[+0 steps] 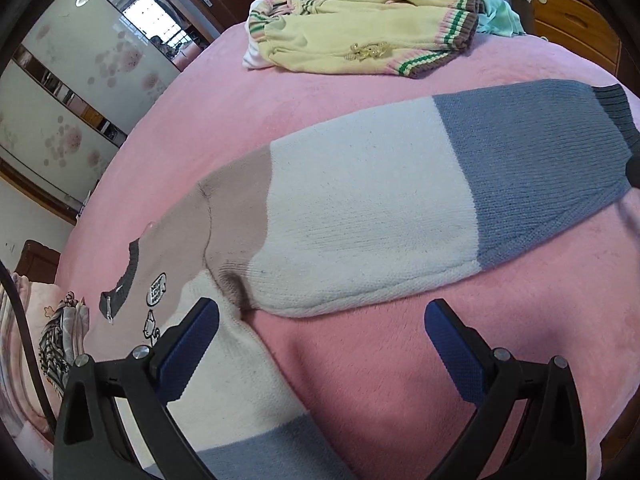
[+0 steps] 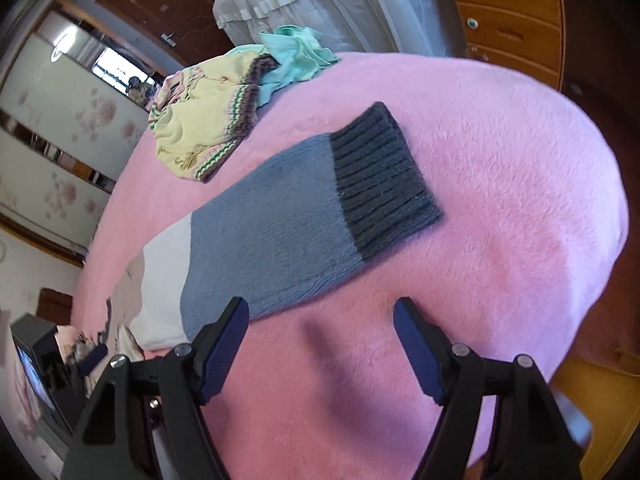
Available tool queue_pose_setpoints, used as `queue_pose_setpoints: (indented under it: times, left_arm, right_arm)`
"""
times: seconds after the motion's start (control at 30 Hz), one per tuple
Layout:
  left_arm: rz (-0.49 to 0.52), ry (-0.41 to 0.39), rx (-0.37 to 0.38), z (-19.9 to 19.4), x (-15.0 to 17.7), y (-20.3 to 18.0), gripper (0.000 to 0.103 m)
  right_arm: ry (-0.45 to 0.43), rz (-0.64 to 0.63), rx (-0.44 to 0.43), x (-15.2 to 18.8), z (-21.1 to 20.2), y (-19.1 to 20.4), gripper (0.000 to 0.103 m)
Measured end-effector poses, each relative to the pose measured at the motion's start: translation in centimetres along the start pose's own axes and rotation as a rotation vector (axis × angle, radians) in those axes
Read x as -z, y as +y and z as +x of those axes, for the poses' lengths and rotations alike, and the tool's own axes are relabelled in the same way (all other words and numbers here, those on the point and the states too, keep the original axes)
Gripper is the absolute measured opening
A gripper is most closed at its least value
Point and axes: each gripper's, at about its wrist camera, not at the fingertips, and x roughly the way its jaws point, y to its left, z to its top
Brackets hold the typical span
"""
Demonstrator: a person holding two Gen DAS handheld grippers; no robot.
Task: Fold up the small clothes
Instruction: 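Grasp the dark sleeve cuff with the right gripper and lift it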
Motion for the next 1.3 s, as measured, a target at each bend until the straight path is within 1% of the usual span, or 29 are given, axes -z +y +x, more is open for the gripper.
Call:
queue_pose_setpoints:
  times: [0.07,0.17,0.2,0.23,0.27,0.3,0.33,0.37,0.4,0.43,0.47,0.53,0.6,0.63,0.67,0.77,0.83,0.97,1.07,1.17,1.3]
  left_arm:
    - [-0.009,0.001,-0.001,0.5,-0.2,-0.1,0.103]
    - [-0.025,0.010,-0.009,1.4,-0.6,-0.3,0.101]
    - [-0.034,0.018,-0.003,1.7,-0.7,-0.3,0.100]
    - [-0.042,0.025,0.007,1.9,-0.8,-0.3,0.096]
    - [-0.052,0.035,0.024,2.2,-0.9,-0.3,0.089]
    - [-0.059,0.039,0.041,2.3,-0.9,-0.3,0.086]
    - [-0.064,0.043,0.062,2.5,-1.1,-0.3,0.076]
    - [-0.069,0.043,0.084,2.5,-1.2,-0.4,0.066]
    - [-0.070,0.041,0.102,2.4,-1.2,-0.5,0.059]
    - [-0.069,0.037,0.138,2.2,-1.3,-0.6,0.041]
    - [-0.067,0.037,0.156,1.9,-1.3,-0.7,0.033]
    - [-0.063,0.031,0.159,1.1,-1.3,-0.7,0.033]
    - [-0.074,0.017,0.157,0.1,-1.0,0.1,0.042]
    - [-0.093,0.005,0.155,-0.7,-0.9,0.9,0.057]
    - [-0.111,-0.006,0.152,-1.2,-0.7,1.6,0.066]
    - [-0.172,-0.045,0.143,-3.4,0.0,4.6,0.066]
    - [-0.221,-0.052,0.120,-4.6,0.7,7.2,0.066]
    - [-0.341,-0.039,0.074,-6.1,2.7,13.1,0.067]
    - [-0.435,-0.028,0.041,-6.8,4.5,18.2,0.066]
    - [-0.526,-0.042,0.022,-8.1,6.9,22.8,0.066]
    - [-0.608,-0.055,-0.004,-8.8,9.8,27.5,0.067]
  right_arm:
    - [-0.020,0.023,-0.024,-0.6,0.5,-0.3,0.073]
    - [-0.049,0.041,-0.040,-1.6,0.9,-0.5,0.060]
    - [-0.057,0.042,-0.034,-2.0,1.1,-0.6,0.053]
    - [-0.062,0.040,-0.026,-2.2,1.3,-0.6,0.042]
    - [-0.068,0.035,-0.020,-2.5,1.4,-0.5,0.036]
    - [-0.073,0.030,-0.020,-2.7,1.4,-0.5,0.028]
    - [-0.075,0.023,-0.023,-2.8,1.4,-0.5,0.024]
    - [-0.080,0.014,-0.023,-2.8,1.4,-0.3,0.022]
    - [-0.087,0.003,-0.020,-2.8,1.3,-0.1,0.019]
    - [-0.097,-0.015,-0.017,-2.7,1.1,0.3,0.016]
    - [-0.110,-0.039,-0.009,-2.6,0.8,0.8,0.015]
    - [-0.136,-0.088,0.002,-2.3,-0.1,2.1,0.014]
    - [-0.164,-0.144,-0.013,-2.1,-1.3,4.1,0.014]
    - [-0.176,-0.177,-0.027,-2.0,-2.0,5.4,0.014]
    - [-0.184,-0.201,-0.040,-1.9,-2.5,6.4,0.014]
    - [-0.208,-0.312,-0.092,-1.1,-4.4,10.9,0.014]
    - [-0.223,-0.388,-0.136,-0.4,-5.6,14.3,0.014]
    - [-0.249,-0.556,-0.227,1.8,-8.3,21.7,0.014]
    - [-0.263,-0.652,-0.278,3.6,-9.4,26.2,0.014]
    - [-0.245,-0.722,-0.311,5.7,-9.1,30.0,0.014]
    - [-0.181,-0.770,-0.330,8.6,-6.8,33.2,0.014]
